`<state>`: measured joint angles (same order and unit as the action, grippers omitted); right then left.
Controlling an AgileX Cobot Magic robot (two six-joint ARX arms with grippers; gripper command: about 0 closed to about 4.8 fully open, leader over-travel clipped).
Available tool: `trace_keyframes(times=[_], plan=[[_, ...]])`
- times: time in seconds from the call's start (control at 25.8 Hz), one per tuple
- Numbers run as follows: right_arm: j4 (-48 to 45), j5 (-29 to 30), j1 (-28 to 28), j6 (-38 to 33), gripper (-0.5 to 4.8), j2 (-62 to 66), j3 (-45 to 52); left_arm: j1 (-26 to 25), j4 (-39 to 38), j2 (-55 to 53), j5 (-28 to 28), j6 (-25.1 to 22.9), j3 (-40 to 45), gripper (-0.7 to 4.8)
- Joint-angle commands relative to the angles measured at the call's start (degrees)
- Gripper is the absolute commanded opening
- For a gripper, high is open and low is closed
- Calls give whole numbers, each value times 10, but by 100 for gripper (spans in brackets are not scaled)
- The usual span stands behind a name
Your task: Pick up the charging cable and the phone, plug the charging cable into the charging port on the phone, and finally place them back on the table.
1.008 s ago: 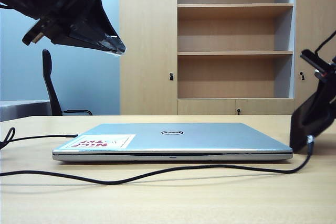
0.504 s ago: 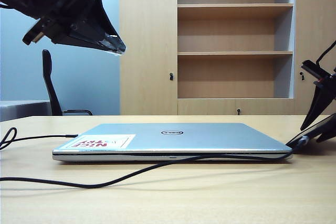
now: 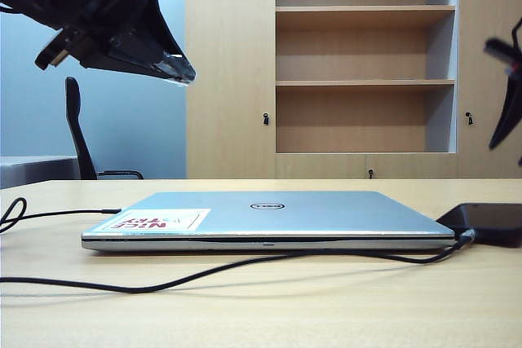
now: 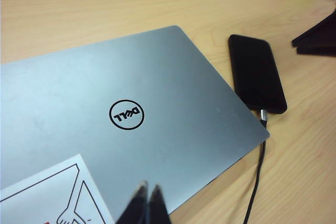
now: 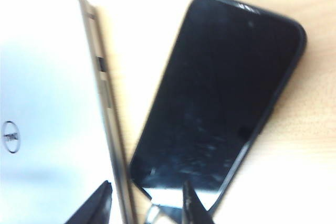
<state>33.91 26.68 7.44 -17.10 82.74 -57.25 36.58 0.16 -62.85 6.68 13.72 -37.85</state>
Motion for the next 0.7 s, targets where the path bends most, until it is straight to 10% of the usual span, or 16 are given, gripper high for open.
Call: trace_keyframes(times=[0.04,0.12,0.23,0.7], plan=[[-3,-2,0,2,185,-35,-2,0,7,9,2,-3,-4,-6],[-6,-2,0,2,165,-60,-2,0,7,17,2,-4,-4,-6],[-11,1,-2,3,-6,-96,-2,0,7,31,2,-5,-4,-6],[-97,-167,-149,41,-6,-313,48,-8,-61,160,2,-19,15,-6]])
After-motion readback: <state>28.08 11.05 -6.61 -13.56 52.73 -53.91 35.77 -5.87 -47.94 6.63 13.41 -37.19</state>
